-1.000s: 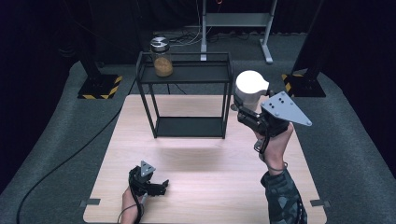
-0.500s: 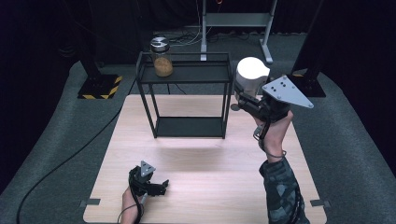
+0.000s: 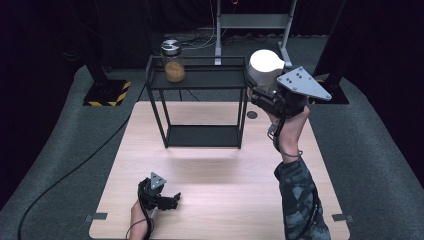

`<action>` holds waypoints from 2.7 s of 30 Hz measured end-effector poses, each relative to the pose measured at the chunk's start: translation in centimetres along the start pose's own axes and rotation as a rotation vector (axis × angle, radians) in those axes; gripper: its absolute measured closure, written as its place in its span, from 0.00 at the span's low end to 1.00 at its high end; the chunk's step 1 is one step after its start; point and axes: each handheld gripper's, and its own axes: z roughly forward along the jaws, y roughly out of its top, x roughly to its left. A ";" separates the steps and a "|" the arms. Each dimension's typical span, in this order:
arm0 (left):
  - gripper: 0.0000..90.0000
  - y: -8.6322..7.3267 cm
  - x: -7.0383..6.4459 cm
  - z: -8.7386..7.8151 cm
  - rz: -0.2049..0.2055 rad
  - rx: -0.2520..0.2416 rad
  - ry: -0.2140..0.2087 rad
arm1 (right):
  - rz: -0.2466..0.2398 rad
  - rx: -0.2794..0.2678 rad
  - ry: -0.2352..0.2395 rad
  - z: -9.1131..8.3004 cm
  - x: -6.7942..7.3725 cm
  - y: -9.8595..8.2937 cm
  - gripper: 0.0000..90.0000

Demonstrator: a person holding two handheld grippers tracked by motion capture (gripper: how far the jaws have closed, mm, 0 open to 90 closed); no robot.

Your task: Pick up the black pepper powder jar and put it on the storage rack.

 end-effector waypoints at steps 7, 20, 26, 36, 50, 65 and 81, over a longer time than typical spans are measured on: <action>0.00 0.0 0.0 0.0 0.000 0.000 0.000 | 0.009 0.017 0.006 1.5 -0.4 0.8 0.33; 0.00 0.0 0.0 0.0 0.004 0.001 -0.002 | 0.053 0.039 0.022 4.2 -1.2 1.6 0.33; 0.00 0.0 0.0 0.0 0.006 0.000 -0.004 | 0.074 0.055 0.027 5.6 -1.4 2.0 0.33; 0.00 0.0 0.0 0.0 0.010 0.000 -0.004 | 0.118 0.098 0.066 8.0 -2.2 2.6 0.33; 0.00 0.0 0.0 0.0 0.010 0.000 -0.007 | 0.149 0.171 0.083 11.1 -2.7 3.3 0.33; 0.00 0.0 0.0 0.0 0.010 -0.001 -0.006 | 0.173 0.242 0.087 13.6 -3.0 3.8 0.33; 0.00 -0.1 -0.1 0.0 0.011 -0.003 -0.005 | 0.175 0.253 0.070 14.8 -2.8 2.7 0.33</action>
